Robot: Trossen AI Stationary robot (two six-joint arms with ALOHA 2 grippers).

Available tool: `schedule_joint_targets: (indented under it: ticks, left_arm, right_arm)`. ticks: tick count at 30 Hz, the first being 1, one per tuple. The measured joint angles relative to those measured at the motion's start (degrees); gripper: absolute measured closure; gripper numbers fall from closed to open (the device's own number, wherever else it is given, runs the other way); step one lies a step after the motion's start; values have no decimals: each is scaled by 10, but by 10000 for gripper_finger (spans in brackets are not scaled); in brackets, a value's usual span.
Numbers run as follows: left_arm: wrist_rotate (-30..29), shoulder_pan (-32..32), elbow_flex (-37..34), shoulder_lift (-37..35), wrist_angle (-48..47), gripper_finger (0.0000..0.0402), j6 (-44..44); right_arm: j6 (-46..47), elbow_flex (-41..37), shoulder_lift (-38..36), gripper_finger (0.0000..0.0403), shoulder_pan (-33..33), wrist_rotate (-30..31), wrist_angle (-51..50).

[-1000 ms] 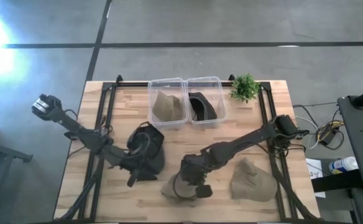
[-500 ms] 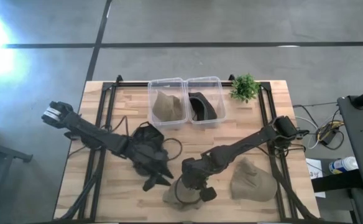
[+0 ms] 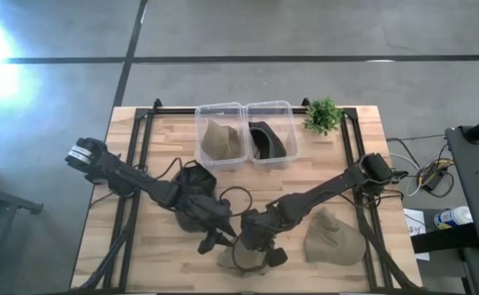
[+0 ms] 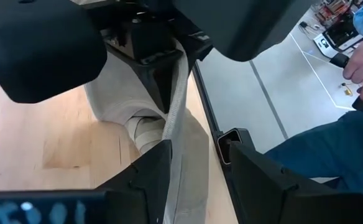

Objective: Pick & Place hat
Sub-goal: Put the left brown cap into the left transparent bin

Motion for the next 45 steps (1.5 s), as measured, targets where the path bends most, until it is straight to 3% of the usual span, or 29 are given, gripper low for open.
schedule_joint_targets:
  ticks: [16,28,32,38,45]
  left_arm:
    - [-59,16,0,-1,-7,235,41]
    - [-4,13,-1,15,-3,237,-14]
    - [-3,13,-1,17,-3,270,-18]
    - [3,13,-1,15,0,383,-5]
    - [-10,12,0,10,-45,393,-1]
  right_arm:
    - [6,2,0,381,-3,9,9]
    - [7,2,0,381,-8,33,6]
    - [19,2,0,379,-10,35,6]
    - [61,1,-1,355,-9,36,7]
    - [69,0,-49,285,-9,65,-18]
